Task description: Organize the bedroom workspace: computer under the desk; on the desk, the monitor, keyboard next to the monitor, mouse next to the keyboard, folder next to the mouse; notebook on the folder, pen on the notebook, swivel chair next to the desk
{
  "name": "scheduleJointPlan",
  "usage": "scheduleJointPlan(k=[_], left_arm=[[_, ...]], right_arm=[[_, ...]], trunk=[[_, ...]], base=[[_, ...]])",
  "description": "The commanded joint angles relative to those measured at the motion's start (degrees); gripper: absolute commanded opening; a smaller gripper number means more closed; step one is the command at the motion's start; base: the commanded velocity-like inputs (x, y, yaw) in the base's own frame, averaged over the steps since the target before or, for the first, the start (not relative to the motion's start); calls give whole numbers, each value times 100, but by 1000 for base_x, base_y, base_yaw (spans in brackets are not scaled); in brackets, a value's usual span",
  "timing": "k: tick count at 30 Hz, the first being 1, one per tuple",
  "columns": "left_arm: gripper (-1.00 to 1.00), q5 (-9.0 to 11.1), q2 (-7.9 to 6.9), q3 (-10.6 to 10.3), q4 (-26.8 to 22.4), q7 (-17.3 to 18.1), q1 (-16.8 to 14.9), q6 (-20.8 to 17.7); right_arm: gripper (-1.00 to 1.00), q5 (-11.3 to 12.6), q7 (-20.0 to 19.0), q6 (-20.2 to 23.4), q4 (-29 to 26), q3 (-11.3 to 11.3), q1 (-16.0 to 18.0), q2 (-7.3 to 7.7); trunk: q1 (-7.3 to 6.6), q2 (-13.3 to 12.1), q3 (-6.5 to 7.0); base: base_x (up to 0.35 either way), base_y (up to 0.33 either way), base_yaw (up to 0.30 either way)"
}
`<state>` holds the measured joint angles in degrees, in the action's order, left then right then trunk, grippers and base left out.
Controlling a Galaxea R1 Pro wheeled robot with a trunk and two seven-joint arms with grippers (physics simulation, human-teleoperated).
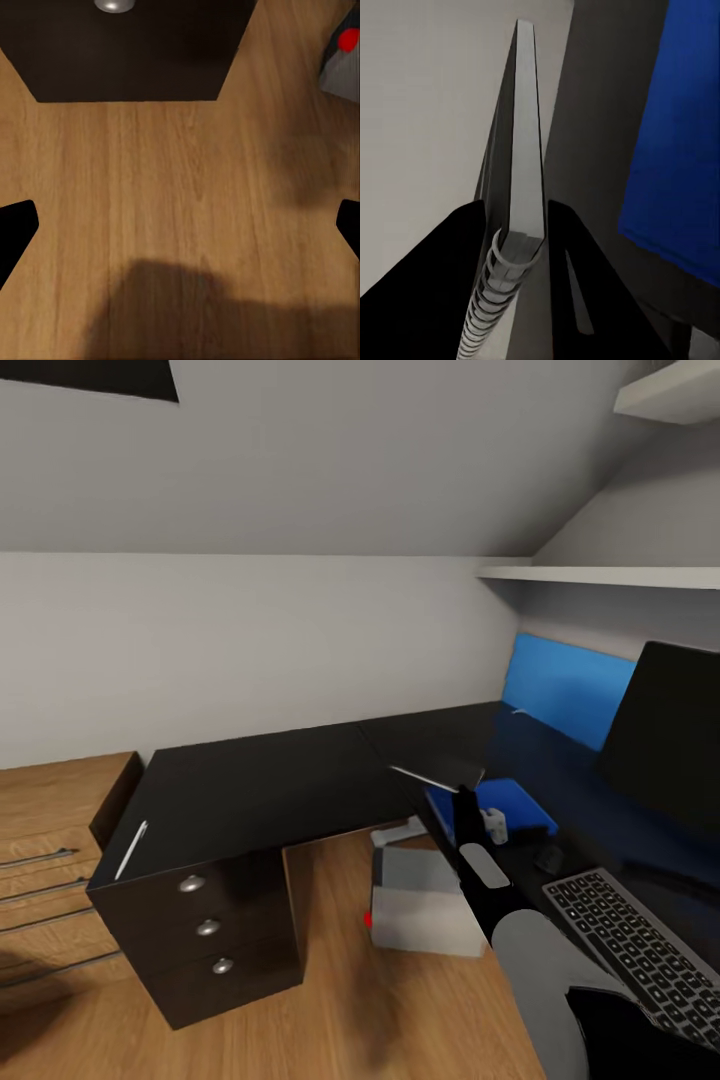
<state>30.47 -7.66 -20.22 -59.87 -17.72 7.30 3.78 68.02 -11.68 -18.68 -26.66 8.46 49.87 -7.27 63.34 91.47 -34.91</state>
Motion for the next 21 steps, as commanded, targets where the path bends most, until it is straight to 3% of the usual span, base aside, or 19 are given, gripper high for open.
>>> scheduleJointPlan(k=[1,14,21], left_arm=[[100,62,-8,-26,-7,-38,-1,35],[100,56,-8,-26,-7,-38,-1,35],[100,55,-8,-26,-7,-38,-1,35]], right_arm=[[-100,53,-45,-2,4,16,6,-2],[-100,61,51,12,12,18,5,52],[-100,57,142,23,19,8,5,59]], trunk=[[0,3,-4],[0,3,-4],[0,3,-4]], base=[[0,0,-264],[0,0,-264],[0,0,-80]])
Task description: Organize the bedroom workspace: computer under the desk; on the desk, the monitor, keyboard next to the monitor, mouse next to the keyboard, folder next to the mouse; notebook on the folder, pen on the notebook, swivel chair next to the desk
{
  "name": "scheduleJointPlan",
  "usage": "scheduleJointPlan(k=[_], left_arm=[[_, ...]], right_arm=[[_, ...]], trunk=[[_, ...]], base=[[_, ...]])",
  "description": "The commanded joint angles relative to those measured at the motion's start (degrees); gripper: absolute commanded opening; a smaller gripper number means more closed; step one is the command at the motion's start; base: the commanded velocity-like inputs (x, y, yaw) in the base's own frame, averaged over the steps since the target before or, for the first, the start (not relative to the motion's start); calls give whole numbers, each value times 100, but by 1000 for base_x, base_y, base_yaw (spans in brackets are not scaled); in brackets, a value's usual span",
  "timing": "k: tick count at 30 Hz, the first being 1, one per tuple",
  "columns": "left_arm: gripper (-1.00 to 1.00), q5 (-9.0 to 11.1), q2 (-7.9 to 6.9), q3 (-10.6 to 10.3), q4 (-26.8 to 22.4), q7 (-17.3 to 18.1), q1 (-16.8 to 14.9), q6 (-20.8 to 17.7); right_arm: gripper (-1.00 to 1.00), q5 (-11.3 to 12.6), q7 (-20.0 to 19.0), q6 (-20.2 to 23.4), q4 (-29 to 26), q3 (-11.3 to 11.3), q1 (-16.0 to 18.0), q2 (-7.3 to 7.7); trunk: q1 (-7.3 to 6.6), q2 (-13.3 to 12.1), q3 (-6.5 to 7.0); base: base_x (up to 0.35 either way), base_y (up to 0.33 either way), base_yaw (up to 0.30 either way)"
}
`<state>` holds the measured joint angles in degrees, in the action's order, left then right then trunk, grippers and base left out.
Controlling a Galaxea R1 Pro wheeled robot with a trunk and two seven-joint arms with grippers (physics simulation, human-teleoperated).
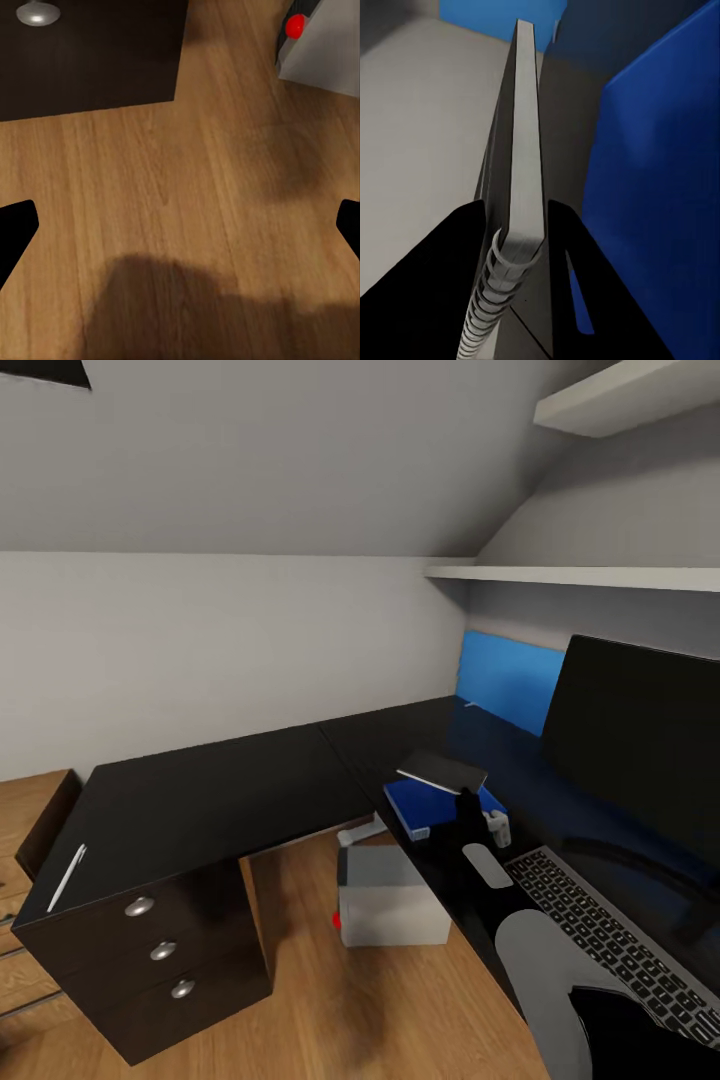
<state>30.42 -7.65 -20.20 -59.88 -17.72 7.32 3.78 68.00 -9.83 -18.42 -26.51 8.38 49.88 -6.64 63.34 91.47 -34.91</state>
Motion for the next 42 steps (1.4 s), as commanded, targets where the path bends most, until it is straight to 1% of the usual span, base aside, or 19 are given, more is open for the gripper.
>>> scheduleJointPlan(k=[1,16,25,28,30,31,35,42], left_arm=[[100,60,-8,-28,-6,-38,-2,35],[100,62,-10,-28,-6,-38,-2,43],[100,60,-9,-28,-6,-38,-2,43],[100,60,-8,-28,-6,-38,-2,43],[100,60,-8,-28,-6,-38,-2,43],[100,58,-8,-28,-6,-38,-2,44],[100,57,-8,-27,-6,-38,-2,44],[100,54,-9,-24,-6,-45,-2,44]], right_arm=[[-100,58,-40,0,4,16,4,-4],[-100,38,-58,-7,22,4,4,-23],[-100,37,-14,-11,16,-1,-4,-6],[-100,34,85,-7,15,-5,-4,-5],[-100,32,237,-5,15,-12,-5,-5],[-100,32,419,3,8,-16,-5,-5],[-100,30,633,10,0,-25,-5,-4],[-100,29,740,13,4,-29,-5,-4]], trunk=[[0,3,-4],[0,3,-4],[0,3,-4],[0,3,-4],[0,3,-4],[0,3,-4],[0,3,-4],[0,3,-4]], base=[[0,0,-18],[0,0,-2],[0,0,0],[0,0,0],[0,0,0],[0,0,0],[0,0,0],[0,0,0]])
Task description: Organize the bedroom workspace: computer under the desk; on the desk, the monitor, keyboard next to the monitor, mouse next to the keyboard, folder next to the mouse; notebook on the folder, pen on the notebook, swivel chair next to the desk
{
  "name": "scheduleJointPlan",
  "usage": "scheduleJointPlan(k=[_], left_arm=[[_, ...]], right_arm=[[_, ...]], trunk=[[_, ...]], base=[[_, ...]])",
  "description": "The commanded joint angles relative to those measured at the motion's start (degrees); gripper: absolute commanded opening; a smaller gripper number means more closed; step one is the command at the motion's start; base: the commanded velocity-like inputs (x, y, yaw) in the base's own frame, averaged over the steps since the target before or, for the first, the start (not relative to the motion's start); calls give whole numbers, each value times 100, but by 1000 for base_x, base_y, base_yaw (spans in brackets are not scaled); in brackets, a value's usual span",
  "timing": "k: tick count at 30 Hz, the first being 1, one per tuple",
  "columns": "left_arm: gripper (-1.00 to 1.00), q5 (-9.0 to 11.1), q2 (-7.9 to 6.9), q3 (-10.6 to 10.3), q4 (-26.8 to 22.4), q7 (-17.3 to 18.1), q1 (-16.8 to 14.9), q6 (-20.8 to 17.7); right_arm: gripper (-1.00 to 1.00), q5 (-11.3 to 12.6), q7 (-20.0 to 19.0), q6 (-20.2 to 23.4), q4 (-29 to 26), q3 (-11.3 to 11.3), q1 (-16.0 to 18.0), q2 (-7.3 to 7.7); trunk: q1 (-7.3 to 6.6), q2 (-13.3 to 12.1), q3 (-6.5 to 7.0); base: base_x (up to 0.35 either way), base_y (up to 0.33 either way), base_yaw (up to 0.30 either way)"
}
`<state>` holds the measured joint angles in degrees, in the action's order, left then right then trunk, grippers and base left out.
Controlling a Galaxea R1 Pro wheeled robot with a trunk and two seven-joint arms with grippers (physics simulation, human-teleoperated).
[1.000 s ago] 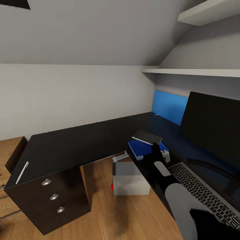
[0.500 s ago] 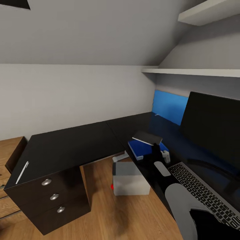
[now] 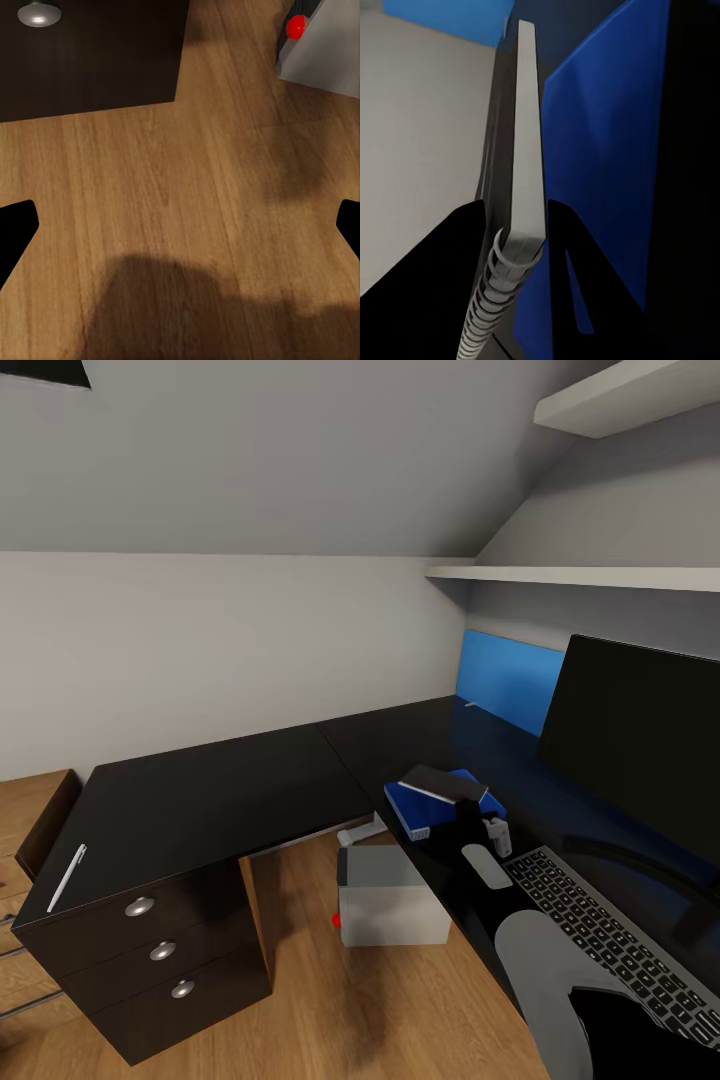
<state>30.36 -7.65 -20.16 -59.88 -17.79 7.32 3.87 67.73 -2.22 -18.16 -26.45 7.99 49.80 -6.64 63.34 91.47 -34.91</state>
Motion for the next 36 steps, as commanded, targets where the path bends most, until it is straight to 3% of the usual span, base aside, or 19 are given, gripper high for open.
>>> scheduleJointPlan(k=[1,36], left_arm=[[100,60,-8,-29,-6,-39,-2,35],[100,49,-8,-36,-8,-44,-2,47]], right_arm=[[-100,57,-20,-13,-2,9,3,-4],[-100,56,-15,-21,3,9,3,-4]], trunk=[[0,3,-4],[0,3,-4]], base=[[0,0,0],[15,0,0]])
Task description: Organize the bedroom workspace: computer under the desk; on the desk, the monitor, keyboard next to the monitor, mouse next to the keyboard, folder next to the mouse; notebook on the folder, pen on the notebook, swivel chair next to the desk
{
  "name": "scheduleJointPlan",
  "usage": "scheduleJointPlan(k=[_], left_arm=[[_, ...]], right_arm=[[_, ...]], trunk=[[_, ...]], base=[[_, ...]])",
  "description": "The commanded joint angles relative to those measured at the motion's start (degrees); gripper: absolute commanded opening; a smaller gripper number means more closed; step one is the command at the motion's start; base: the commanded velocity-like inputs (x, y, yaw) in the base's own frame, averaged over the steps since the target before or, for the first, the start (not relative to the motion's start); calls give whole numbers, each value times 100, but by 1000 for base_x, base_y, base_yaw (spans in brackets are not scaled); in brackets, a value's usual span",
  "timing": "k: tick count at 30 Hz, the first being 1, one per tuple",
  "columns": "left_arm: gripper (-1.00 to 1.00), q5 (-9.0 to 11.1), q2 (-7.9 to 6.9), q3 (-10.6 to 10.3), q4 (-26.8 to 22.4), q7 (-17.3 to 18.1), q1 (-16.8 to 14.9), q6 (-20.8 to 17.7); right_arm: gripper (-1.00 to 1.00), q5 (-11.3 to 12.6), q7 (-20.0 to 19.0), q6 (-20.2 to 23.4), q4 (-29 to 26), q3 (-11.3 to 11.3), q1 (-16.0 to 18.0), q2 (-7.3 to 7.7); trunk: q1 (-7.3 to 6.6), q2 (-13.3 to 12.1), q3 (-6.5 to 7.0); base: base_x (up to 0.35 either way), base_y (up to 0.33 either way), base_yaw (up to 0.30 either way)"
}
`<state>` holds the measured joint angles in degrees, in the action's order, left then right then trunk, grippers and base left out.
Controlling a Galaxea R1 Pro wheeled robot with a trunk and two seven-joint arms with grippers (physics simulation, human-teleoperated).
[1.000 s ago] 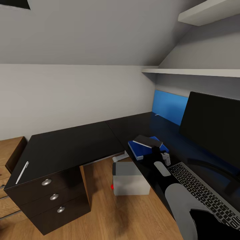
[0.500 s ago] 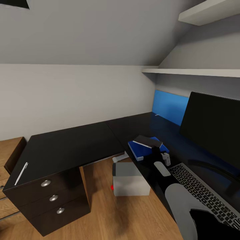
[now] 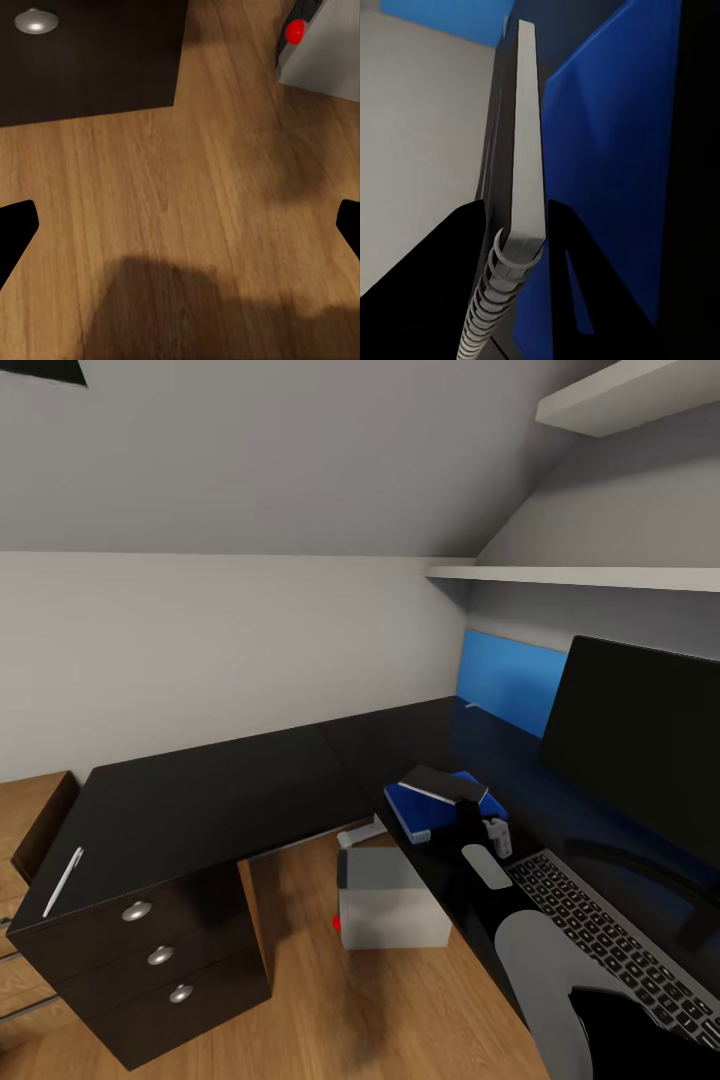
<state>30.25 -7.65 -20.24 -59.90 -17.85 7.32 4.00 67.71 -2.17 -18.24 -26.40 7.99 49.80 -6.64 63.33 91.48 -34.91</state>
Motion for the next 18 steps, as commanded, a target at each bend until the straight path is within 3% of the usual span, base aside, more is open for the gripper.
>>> scheduleJointPlan(k=[1,18], left_arm=[[100,58,-8,-29,-6,-37,-2,36],[100,60,-8,-41,-4,-35,-2,31]], right_arm=[[-100,58,-21,-13,-3,10,3,-4],[-100,58,-21,-13,-6,10,3,-3]], trunk=[[1,2,-4],[1,2,-4]], base=[[112,0,0],[17,0,0]])
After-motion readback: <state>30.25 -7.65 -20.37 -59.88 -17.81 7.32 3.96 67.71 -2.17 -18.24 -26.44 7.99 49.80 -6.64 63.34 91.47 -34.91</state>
